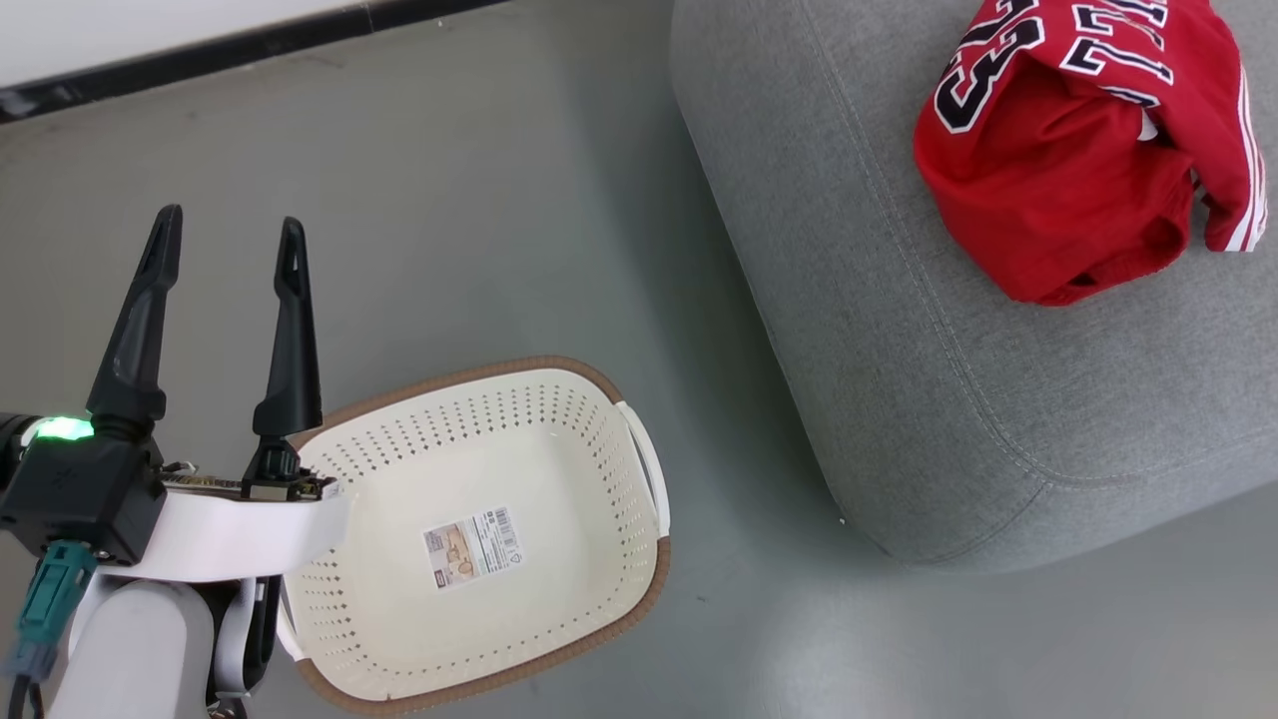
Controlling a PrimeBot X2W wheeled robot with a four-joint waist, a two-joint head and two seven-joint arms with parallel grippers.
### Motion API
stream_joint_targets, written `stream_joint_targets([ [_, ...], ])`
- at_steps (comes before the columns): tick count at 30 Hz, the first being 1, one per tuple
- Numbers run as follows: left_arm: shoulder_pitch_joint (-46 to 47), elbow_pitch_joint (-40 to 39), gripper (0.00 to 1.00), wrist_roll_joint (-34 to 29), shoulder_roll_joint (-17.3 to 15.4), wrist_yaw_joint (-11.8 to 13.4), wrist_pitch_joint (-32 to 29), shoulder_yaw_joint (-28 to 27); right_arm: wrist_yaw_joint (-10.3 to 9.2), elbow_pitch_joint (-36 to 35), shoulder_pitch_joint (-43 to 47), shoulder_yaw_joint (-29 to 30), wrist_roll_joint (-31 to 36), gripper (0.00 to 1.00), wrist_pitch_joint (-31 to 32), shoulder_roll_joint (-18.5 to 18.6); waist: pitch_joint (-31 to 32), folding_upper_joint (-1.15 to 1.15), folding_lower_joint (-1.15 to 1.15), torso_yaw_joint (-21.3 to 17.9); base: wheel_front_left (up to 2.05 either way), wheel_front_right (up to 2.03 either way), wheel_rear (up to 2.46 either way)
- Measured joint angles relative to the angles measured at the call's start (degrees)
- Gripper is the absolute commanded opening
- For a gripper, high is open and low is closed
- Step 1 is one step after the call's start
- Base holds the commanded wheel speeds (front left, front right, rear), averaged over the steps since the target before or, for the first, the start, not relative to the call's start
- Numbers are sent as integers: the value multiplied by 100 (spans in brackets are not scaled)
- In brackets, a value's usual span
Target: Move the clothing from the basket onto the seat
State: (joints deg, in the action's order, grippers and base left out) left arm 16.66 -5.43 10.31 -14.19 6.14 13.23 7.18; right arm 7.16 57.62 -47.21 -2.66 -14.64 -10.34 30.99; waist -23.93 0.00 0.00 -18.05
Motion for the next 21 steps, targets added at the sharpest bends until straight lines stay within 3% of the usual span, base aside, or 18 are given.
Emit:
stream_joint_targets([
  [21, -905, 520, 100, 160, 245, 448, 91, -486, 0, -998, -122, -1230, 66, 100, -267, -465, 901, 0, 0, 422, 0, 0, 0],
])
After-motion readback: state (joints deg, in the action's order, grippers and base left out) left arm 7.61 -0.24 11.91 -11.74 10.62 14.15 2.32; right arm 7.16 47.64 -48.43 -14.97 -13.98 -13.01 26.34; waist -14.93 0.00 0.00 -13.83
